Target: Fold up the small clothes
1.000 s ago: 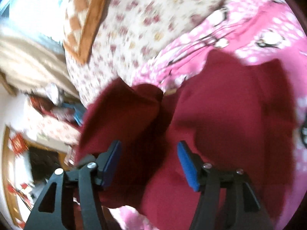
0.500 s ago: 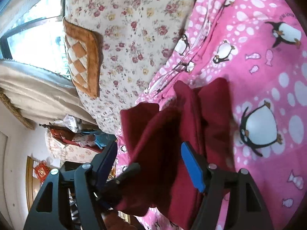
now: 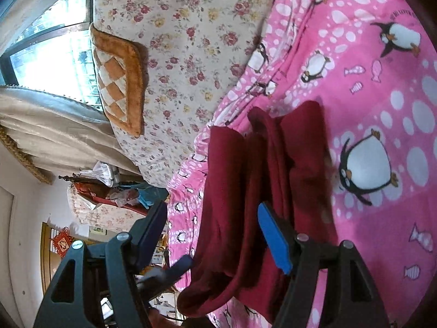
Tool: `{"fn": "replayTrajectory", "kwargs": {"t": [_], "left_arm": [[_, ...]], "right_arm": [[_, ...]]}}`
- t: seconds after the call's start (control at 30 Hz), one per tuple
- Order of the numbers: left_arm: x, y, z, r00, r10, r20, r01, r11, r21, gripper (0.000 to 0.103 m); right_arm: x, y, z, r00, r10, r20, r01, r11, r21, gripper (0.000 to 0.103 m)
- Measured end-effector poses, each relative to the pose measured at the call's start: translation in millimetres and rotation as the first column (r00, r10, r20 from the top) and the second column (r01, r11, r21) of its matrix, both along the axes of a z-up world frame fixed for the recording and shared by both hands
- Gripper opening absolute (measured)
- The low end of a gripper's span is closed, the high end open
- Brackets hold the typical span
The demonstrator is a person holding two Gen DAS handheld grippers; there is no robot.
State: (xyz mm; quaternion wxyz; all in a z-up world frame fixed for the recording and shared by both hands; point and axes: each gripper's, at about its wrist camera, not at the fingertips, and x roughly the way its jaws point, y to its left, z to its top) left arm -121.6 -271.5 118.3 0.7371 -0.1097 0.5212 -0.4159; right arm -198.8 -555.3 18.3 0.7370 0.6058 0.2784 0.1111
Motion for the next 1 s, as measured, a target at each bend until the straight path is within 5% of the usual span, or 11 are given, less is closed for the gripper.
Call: {"fn": "replayTrajectory", "kwargs": {"t": [0.23,0.4,0.7,0.73,0.87,1.0], "left_arm": [[5.1,68.6,-9.7,0.973,0.146,0.18,-0.177,0.969,0.172,0.032],[10.9,100.6,-42.6,0.96,0.214,0.181,-0.252,0.941,0.227,0.032],[26.4,120.5,-70.7,0.94,0.314,0.132,-0.338,0.913,0.231,0.032],[27.6,123.0,-72.2,0.939,0.319,0.13,-0.342,0.911,0.231,0.032],[32.6,128.8,-78.9,0.936,0.334,0.108,-0.351,0.905,0.242,0.032],[32.0,129.5,-76.5,0.936,0.338,0.103,-0.353,0.906,0.232,0.032]], "right_arm": [[2.4,13.8,5.8,0.999,0.043,-0.022,-0.044,0.997,-0.061,0.073],[16.5,27.6,15.2,0.996,0.051,-0.069,-0.063,0.978,-0.199,0.08],[65.7,62.7,18.8,0.974,0.078,-0.215,-0.183,0.828,-0.53,0.08],[69.3,64.2,17.5,0.974,0.065,-0.216,-0.175,0.819,-0.546,0.077],[73.1,75.5,25.4,0.981,0.028,-0.193,-0.147,0.756,-0.638,0.031],[64.9,89.8,54.8,0.991,0.036,-0.128,-0.122,0.638,-0.761,0.022]]}}
